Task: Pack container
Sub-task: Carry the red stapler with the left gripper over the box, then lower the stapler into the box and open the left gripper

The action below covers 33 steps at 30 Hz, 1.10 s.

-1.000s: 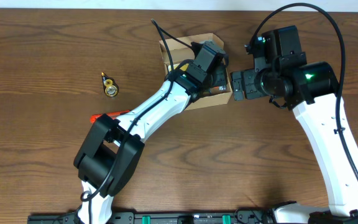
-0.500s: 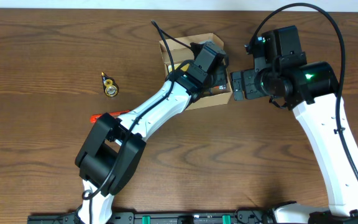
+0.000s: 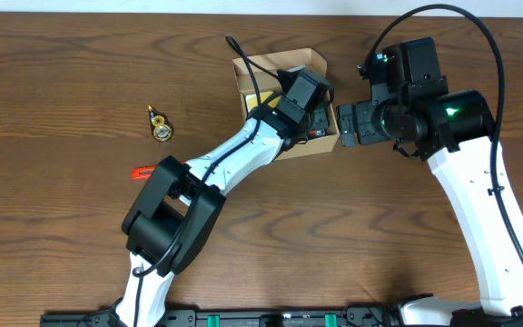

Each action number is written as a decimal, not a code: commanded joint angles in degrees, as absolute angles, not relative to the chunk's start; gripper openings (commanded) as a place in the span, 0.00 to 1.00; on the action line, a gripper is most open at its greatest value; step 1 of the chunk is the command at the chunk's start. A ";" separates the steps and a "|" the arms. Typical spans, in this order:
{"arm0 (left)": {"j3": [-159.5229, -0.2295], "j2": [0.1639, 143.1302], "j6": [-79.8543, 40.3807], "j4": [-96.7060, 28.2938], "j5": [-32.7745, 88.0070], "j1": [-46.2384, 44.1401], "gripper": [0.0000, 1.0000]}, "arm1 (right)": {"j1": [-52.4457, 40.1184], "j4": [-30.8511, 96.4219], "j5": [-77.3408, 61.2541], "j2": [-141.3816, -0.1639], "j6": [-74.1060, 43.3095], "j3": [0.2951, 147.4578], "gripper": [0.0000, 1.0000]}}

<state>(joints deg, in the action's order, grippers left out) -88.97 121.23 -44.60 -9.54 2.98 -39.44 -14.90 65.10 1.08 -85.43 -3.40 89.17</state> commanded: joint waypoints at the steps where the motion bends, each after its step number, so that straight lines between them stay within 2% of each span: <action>1: -89.54 121.40 -44.10 -8.82 2.20 -39.42 0.05 | -14.66 65.12 1.67 -84.38 -2.90 89.10 0.99; 2: -89.54 121.40 -43.70 -8.67 2.31 -39.42 0.06 | -14.66 65.12 1.67 -84.38 -2.90 89.10 0.99; 5: -89.52 121.40 -43.57 -8.29 3.07 -39.42 0.36 | -14.66 65.12 1.67 -84.38 -2.90 89.10 0.99; 8: -89.54 121.40 -43.22 -8.05 3.90 -39.42 0.52 | -14.66 65.12 1.67 -84.38 -2.90 89.10 0.99; 14: -89.54 121.30 -43.09 -8.05 4.45 -39.42 0.53 | -14.66 65.12 1.69 -84.38 -2.90 89.10 0.99; 23: -90.83 115.55 -36.03 -9.67 3.60 -39.38 0.46 | -14.66 65.12 1.69 -84.38 -2.90 89.10 0.99; 33: -90.83 96.84 -32.10 -25.63 -10.41 -34.79 0.47 | -14.66 65.12 1.67 -84.38 -2.90 89.10 0.99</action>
